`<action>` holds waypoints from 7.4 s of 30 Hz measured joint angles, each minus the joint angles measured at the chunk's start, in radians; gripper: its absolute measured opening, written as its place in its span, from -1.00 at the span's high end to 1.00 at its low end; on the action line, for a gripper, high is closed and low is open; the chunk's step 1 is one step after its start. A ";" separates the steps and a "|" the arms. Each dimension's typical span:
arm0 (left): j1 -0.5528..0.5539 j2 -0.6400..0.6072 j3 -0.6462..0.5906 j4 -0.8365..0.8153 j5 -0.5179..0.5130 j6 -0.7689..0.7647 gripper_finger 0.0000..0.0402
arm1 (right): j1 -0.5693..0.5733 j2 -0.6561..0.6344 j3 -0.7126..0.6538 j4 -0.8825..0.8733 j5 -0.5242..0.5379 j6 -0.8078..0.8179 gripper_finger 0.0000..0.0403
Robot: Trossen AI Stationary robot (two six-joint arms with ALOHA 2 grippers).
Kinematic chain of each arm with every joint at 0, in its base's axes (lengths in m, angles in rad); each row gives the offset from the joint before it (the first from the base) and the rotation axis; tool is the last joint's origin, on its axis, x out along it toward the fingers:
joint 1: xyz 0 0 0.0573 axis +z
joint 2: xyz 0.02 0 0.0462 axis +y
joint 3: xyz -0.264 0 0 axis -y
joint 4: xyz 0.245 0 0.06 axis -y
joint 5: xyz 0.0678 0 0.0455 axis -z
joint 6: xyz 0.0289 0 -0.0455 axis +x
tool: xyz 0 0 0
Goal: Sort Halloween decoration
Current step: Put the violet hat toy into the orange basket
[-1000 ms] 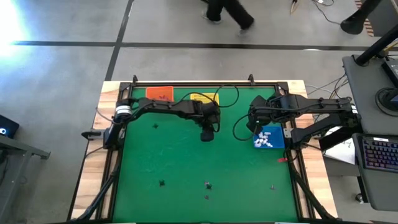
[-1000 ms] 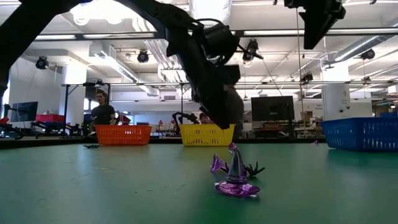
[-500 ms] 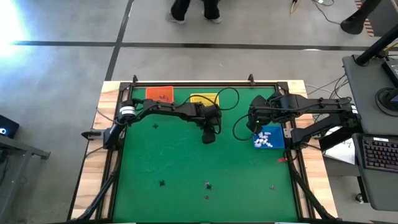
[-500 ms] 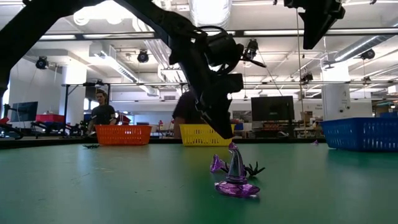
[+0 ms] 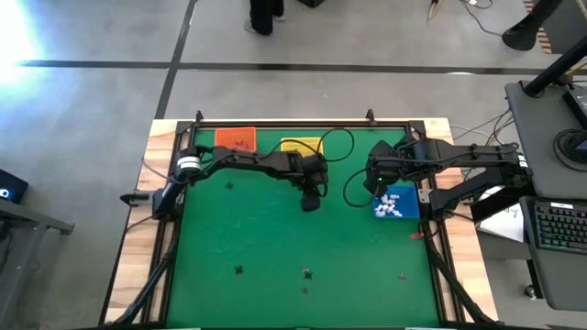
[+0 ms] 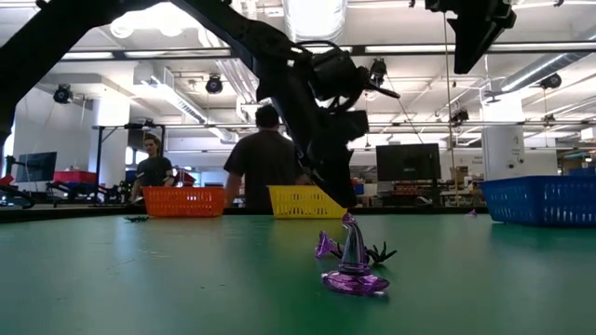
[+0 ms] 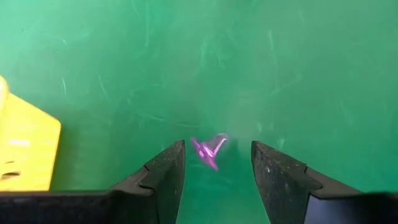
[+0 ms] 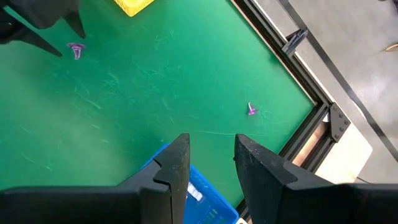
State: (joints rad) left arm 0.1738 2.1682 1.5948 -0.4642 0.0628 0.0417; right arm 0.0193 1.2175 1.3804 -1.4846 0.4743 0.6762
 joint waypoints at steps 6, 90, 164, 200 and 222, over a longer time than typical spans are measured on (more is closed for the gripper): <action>0.000 0.034 0.003 0.010 -0.002 -0.011 0.17 | 0.000 0.000 0.000 -0.001 0.000 0.000 0.41; 0.269 -0.256 0.006 -0.507 -0.029 0.137 1.00 | 0.000 0.000 -0.002 0.000 -0.001 -0.094 0.41; 0.612 -0.514 -0.069 -0.896 -0.053 0.185 0.50 | -0.008 0.045 -0.008 0.346 0.255 0.072 0.41; 0.612 -0.877 -0.079 -0.906 -0.033 0.226 0.50 | 0.008 0.388 -0.002 0.613 -0.767 -0.042 0.41; 0.508 -0.948 -0.079 -1.013 0.140 0.124 0.50 | 0.232 0.423 -0.002 0.677 -0.640 -0.093 0.41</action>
State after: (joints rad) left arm 0.6822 1.2201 1.5154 -1.4774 0.2028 0.1654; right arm 0.2509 1.6402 1.3785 -0.8071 -0.1661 0.5827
